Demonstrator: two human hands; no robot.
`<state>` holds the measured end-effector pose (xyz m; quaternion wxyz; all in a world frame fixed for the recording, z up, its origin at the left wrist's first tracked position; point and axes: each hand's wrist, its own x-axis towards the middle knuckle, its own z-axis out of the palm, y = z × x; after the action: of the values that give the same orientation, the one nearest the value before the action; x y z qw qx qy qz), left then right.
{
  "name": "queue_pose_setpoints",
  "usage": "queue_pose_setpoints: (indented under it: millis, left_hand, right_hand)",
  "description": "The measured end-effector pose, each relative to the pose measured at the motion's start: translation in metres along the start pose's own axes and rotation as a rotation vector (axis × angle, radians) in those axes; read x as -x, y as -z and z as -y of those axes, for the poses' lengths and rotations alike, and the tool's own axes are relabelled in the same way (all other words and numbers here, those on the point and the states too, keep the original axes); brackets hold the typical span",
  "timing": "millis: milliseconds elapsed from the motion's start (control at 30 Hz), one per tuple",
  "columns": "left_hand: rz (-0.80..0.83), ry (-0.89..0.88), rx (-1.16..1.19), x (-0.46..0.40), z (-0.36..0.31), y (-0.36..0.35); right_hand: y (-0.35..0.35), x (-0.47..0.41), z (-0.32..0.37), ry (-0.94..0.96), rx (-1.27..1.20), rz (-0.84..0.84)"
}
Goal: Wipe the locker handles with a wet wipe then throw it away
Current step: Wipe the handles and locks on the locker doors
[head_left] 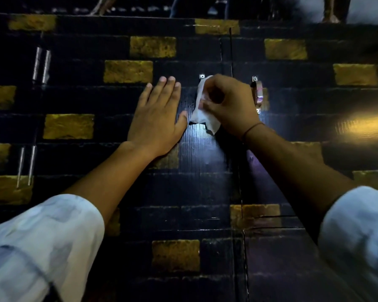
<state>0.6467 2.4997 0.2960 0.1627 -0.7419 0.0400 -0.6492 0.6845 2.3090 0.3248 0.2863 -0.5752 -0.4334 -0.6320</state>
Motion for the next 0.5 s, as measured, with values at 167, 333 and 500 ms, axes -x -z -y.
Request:
queue_pose_setpoints:
  millis: [167, 333, 500]
  left_hand:
    - [-0.005, -0.007, 0.001, -0.001, 0.000, 0.000]
    - [0.010, -0.014, 0.002, 0.000, 0.002, 0.000]
    - [0.008, -0.015, -0.019, 0.000, 0.001, 0.000]
  right_hand:
    - [0.000, 0.004, -0.001, -0.042, -0.101, 0.006]
    - [-0.001, 0.005, -0.004, -0.068, -0.147, 0.008]
    - [0.007, -0.026, -0.008, -0.252, -0.198, -0.060]
